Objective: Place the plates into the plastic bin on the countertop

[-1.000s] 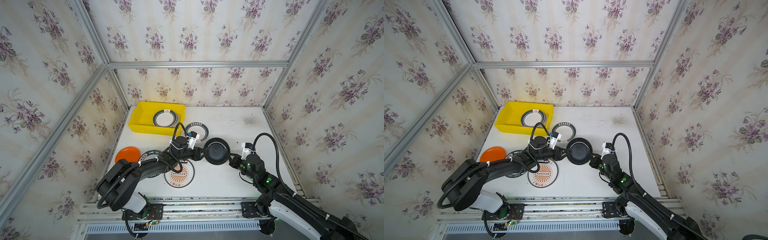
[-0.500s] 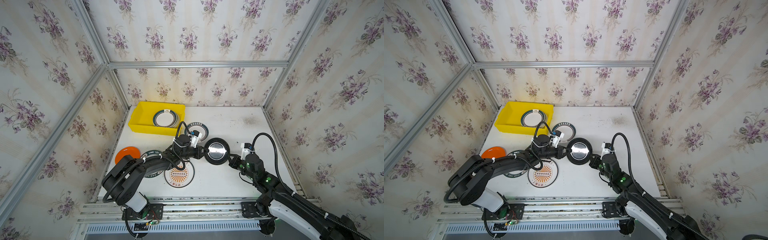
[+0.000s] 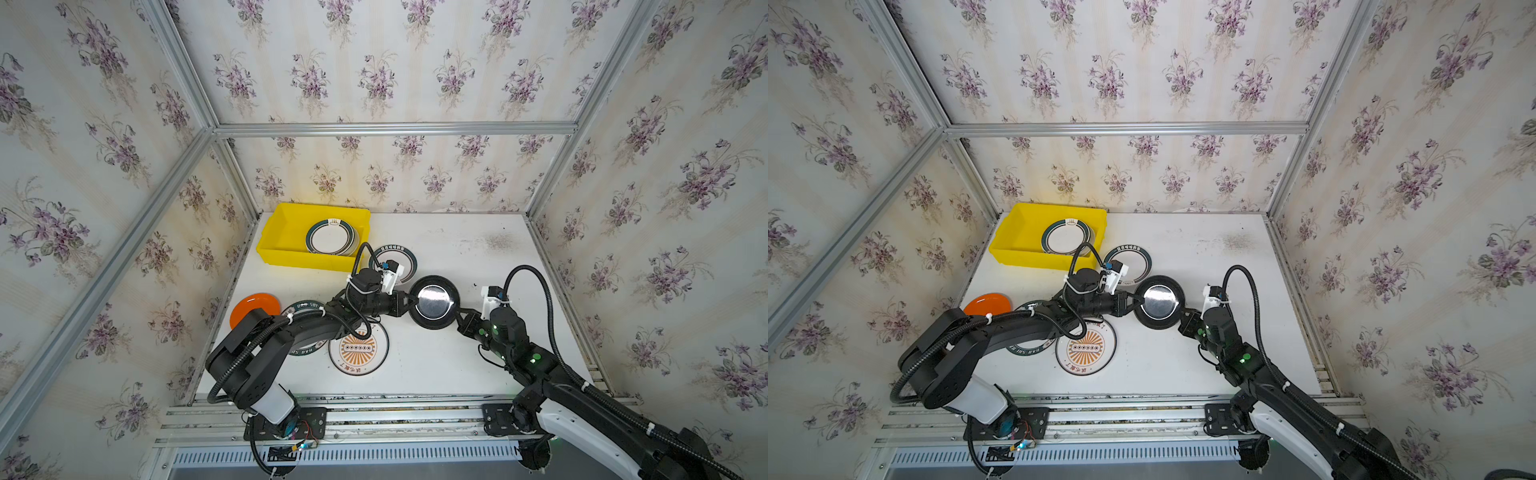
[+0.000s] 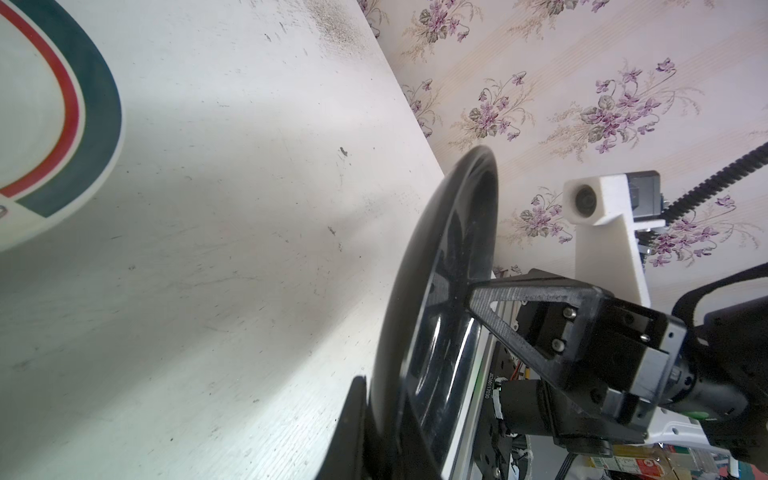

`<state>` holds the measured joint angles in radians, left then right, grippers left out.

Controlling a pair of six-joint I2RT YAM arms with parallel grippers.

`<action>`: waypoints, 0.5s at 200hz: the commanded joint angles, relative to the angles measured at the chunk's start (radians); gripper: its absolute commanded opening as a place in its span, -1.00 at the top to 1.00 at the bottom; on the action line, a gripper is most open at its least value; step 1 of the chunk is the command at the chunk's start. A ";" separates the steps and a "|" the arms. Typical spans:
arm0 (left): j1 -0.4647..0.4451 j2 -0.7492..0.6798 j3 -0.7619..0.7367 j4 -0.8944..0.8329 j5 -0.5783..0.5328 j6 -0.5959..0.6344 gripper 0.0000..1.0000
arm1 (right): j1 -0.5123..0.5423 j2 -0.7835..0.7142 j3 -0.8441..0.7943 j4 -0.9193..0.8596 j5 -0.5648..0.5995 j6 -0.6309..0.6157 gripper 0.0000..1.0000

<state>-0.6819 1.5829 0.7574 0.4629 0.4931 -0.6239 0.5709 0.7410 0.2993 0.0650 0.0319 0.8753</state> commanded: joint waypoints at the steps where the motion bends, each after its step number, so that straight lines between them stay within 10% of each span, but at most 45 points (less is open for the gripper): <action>1: -0.005 -0.010 0.006 0.004 0.018 0.057 1.00 | 0.000 -0.006 0.014 0.078 -0.020 0.008 0.65; 100: 0.015 -0.035 0.020 -0.043 -0.026 0.094 1.00 | -0.003 -0.034 0.034 0.021 0.000 -0.015 -0.65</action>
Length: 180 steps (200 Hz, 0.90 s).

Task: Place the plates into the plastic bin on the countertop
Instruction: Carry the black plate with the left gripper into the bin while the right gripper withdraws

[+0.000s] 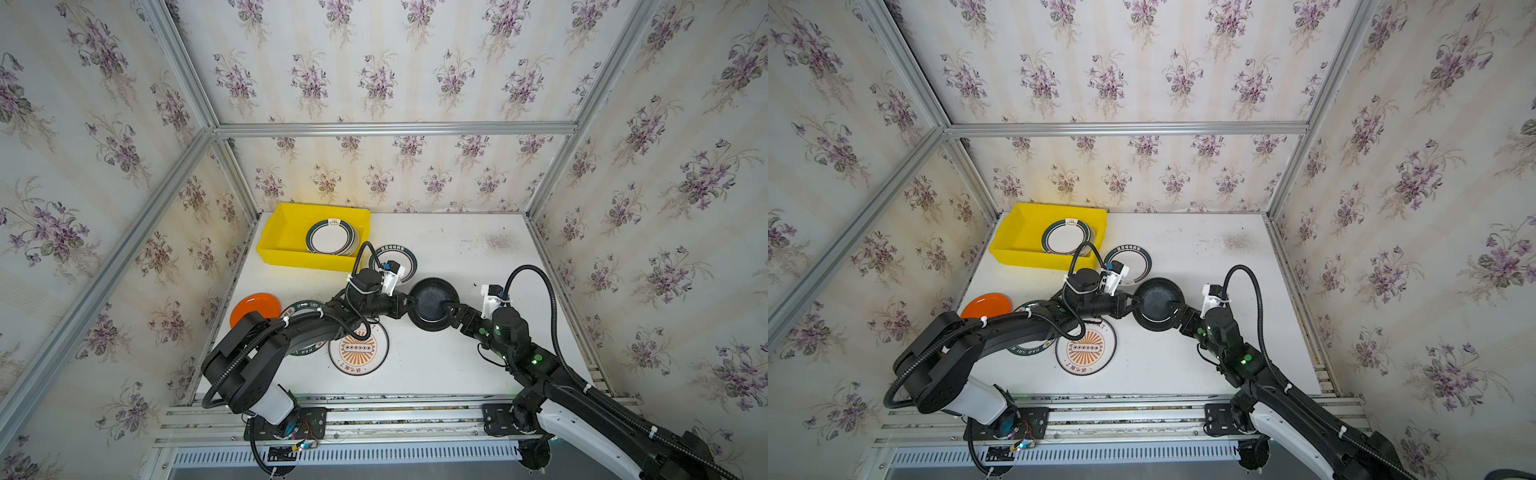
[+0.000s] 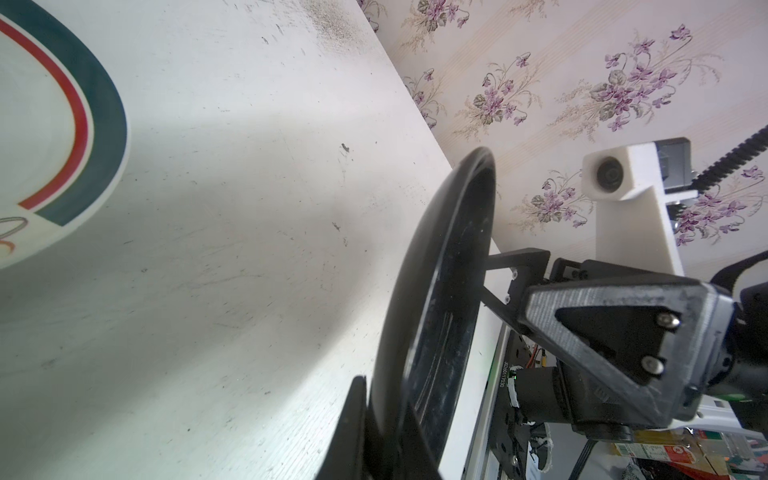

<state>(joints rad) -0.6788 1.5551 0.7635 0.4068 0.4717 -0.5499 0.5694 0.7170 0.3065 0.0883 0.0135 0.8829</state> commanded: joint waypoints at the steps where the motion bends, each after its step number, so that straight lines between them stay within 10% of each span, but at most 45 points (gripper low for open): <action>1: 0.013 -0.007 0.014 0.013 -0.004 0.019 1.00 | -0.002 -0.012 0.029 -0.005 0.019 -0.025 -0.65; 180: 0.403 -0.028 0.132 0.021 -0.048 -0.027 1.00 | -0.093 0.033 0.116 -0.143 -0.024 -0.080 -0.68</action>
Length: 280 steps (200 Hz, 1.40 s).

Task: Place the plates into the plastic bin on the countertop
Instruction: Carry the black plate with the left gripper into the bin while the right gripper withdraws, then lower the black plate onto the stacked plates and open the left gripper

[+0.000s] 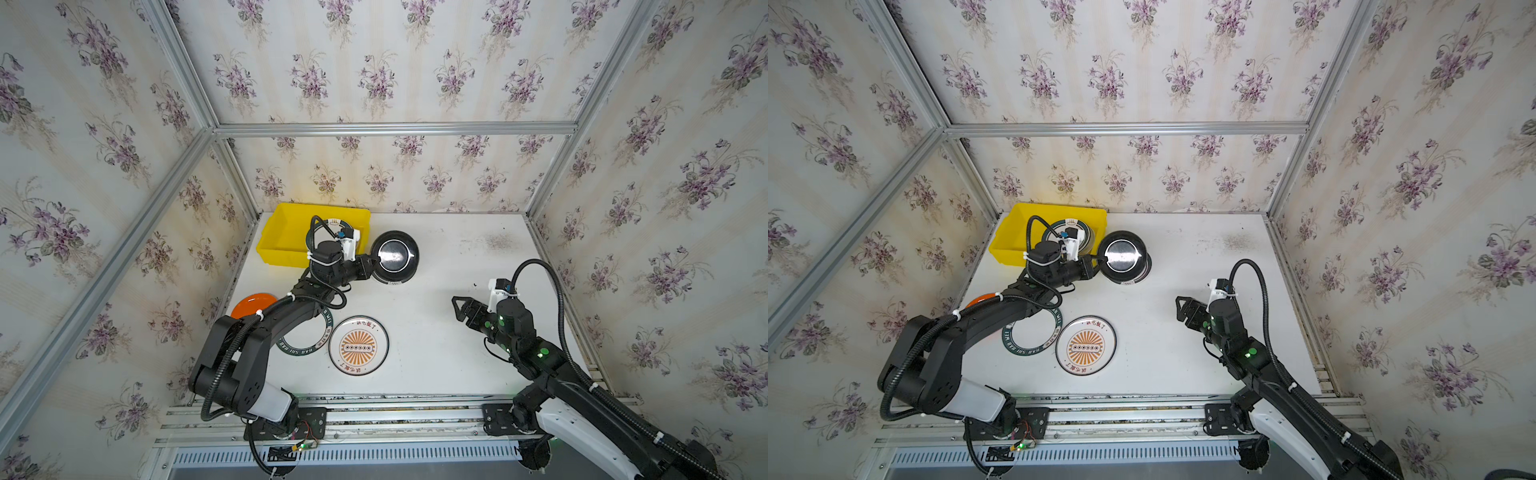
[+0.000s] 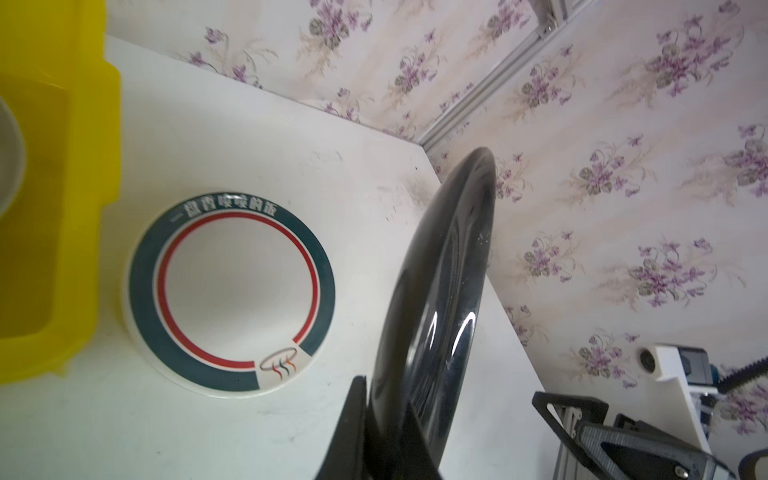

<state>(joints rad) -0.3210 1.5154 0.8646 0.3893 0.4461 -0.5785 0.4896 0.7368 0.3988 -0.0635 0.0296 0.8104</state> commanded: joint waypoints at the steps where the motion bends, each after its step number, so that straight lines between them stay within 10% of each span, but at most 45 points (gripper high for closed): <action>1: 0.048 0.013 0.033 0.038 -0.023 0.003 1.00 | -0.014 0.013 0.023 0.008 -0.041 -0.008 -0.68; 88: 0.305 0.157 0.224 -0.199 -0.198 0.040 1.00 | -0.070 -0.056 -0.004 -0.064 -0.040 -0.031 -0.68; 225: 0.319 0.461 0.636 -0.640 -0.382 0.200 0.82 | -0.175 -0.042 -0.026 -0.084 -0.103 -0.039 -0.67; 260: 0.317 0.497 0.690 -0.683 -0.361 0.215 0.21 | -0.193 -0.049 -0.030 -0.088 -0.113 -0.040 -0.67; 280: 0.312 0.489 0.694 -0.692 -0.397 0.235 -0.91 | -0.201 -0.057 -0.034 -0.091 -0.122 -0.040 -0.67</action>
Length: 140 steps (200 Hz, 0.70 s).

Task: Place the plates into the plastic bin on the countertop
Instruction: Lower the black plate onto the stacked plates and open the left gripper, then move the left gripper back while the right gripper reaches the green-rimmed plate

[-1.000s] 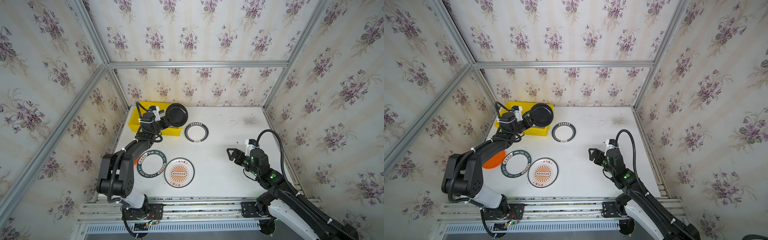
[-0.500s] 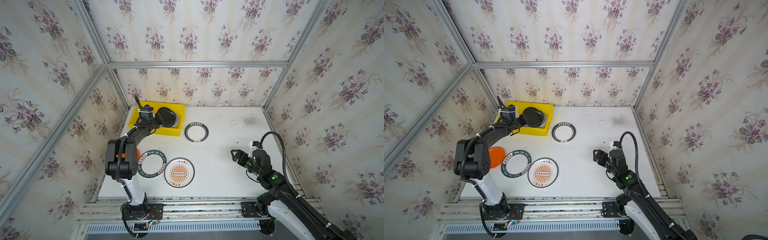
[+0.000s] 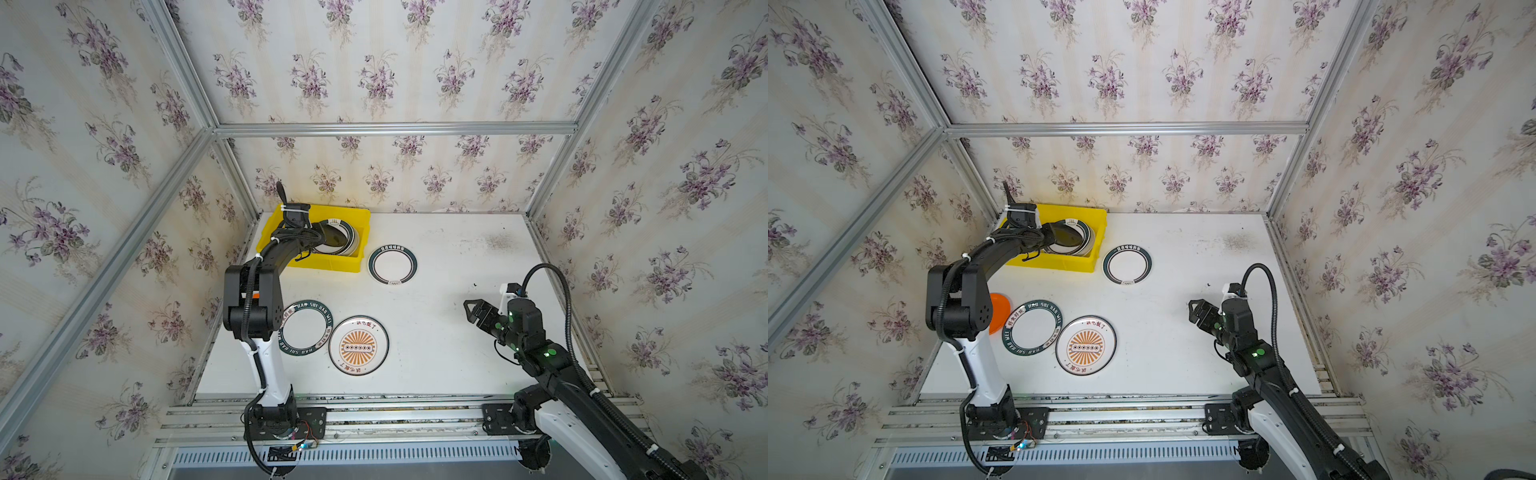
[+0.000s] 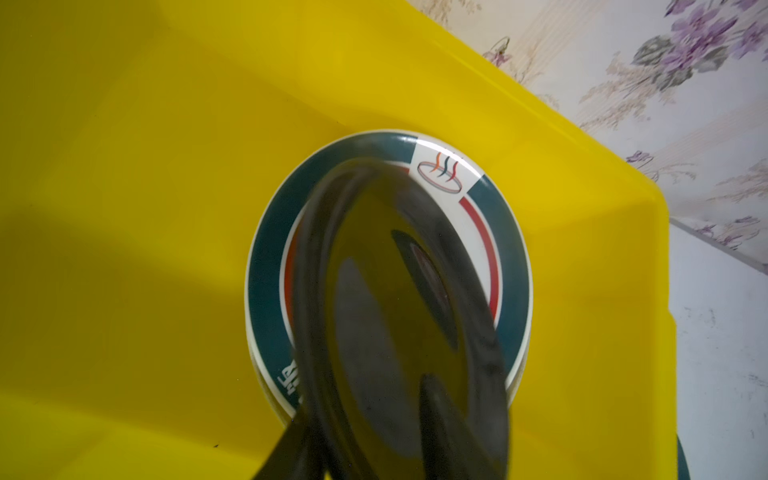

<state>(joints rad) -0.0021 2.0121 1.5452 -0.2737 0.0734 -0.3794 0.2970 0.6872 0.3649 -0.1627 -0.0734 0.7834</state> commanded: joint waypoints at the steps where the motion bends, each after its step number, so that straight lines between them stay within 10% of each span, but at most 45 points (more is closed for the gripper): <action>1: -0.007 -0.008 0.013 -0.029 -0.026 0.038 -0.95 | -0.008 -0.008 0.000 0.007 -0.019 -0.013 -0.67; 77: -0.019 -0.083 0.003 -0.101 -0.077 0.069 -0.99 | -0.015 -0.098 -0.034 -0.030 -0.028 0.012 -0.67; 140: -0.097 -0.410 -0.297 0.044 -0.097 0.013 -0.99 | -0.015 -0.183 -0.075 -0.038 -0.115 0.067 -0.67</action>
<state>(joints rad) -0.0753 1.7103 1.3472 -0.3233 -0.0063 -0.3367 0.2821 0.5327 0.2993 -0.2111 -0.1452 0.8276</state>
